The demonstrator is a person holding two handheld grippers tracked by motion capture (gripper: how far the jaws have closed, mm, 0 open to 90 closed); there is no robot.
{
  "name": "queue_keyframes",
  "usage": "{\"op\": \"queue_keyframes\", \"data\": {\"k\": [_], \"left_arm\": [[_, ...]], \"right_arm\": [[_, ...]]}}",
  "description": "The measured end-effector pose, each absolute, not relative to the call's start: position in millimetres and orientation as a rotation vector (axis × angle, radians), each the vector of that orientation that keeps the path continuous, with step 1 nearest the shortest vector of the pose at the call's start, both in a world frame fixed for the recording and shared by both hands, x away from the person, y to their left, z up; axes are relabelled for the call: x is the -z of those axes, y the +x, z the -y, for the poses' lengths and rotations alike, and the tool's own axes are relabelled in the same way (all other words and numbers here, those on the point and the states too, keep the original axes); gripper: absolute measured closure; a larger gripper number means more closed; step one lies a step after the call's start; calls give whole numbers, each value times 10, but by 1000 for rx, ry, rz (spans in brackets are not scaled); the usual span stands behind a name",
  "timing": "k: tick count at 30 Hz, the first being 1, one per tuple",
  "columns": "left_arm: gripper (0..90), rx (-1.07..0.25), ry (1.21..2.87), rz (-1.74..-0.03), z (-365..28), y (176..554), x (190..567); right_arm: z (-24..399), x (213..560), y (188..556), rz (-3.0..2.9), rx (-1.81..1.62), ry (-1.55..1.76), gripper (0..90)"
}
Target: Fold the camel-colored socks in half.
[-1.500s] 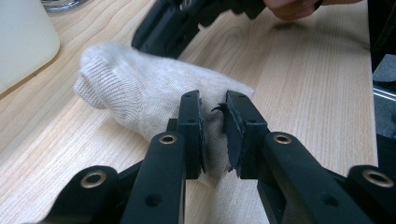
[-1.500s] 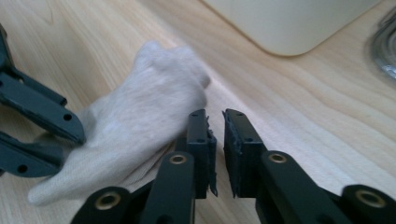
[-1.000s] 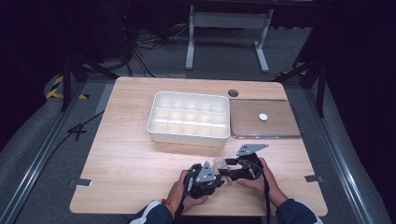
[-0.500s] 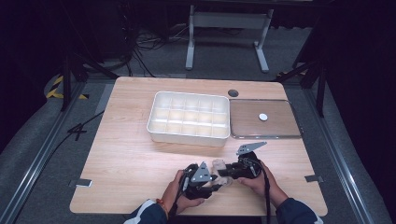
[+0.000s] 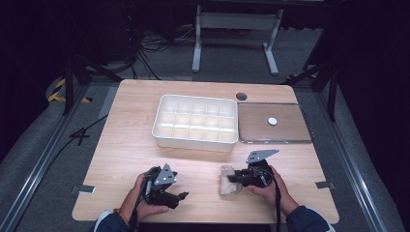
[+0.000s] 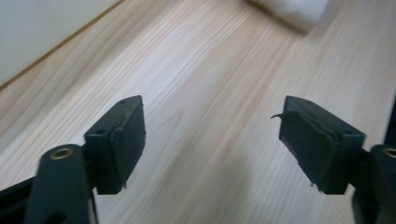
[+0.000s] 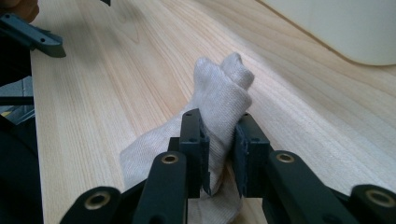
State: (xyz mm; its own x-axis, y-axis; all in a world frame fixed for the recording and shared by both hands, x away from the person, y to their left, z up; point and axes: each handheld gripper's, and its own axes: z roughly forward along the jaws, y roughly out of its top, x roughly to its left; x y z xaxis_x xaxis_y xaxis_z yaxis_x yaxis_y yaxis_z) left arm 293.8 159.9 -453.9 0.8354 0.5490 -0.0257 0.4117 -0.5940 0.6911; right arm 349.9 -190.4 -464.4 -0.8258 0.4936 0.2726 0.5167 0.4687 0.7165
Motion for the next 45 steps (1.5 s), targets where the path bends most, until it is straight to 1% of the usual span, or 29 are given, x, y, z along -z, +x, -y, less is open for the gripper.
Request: {"op": "queue_keyframes", "data": {"k": [3,6,11,17,18,19,21,23,25,27,29,32,35,37,41,45], "left_arm": [[198,-261,2301,-741,-1793,2945,4607],[202,-270,2330,-780,-1916,2971,4690],[198,-227,2312,-805,-1981,3027,4722],[201,-224,2311,-806,-1993,3048,4750],[222,-213,2304,-808,-2004,3053,4741],[244,-201,2286,-816,-2007,3057,4743],[240,-201,2288,-813,-1993,3051,4746],[232,-225,2309,-783,-1971,3050,4753],[228,-227,2306,-789,-1960,3044,4757],[227,-247,2311,-782,-1939,3037,4766],[227,-270,2326,-772,-1934,3030,4764],[217,-273,2315,-772,-1926,3025,4779],[212,-276,2306,-760,-1937,3028,4790],[212,-278,2297,-761,-1940,3025,4797],[212,-282,2292,-761,-1943,3021,4801],[207,-287,2277,-774,-1937,3014,4810]], "right_arm": [[1910,4634,3488,2677,1322,-915,762],[1907,4628,3481,2687,1320,-906,763],[1908,4616,3470,2703,1319,-892,764],[1911,4617,3468,2721,1307,-894,763],[1909,4633,3477,2715,1295,-901,759],[1905,4645,3485,2712,1278,-903,749],[1887,4643,3488,2722,1244,-894,716],[1873,4643,3498,2721,1217,-904,661],[1878,4676,3532,2670,1193,-919,593],[1899,4708,3570,2632,1186,-947,558],[1905,4717,3581,2610,1185,-951,559],[1904,4754,3606,2558,1184,-922,592],[1855,4774,3592,2499,1167,-843,689],[1834,4751,3570,2518,1175,-815,721],[1829,4714,3528,2567,1194,-806,750],[1828,4675,3483,2592,1214,-804,760]]}}
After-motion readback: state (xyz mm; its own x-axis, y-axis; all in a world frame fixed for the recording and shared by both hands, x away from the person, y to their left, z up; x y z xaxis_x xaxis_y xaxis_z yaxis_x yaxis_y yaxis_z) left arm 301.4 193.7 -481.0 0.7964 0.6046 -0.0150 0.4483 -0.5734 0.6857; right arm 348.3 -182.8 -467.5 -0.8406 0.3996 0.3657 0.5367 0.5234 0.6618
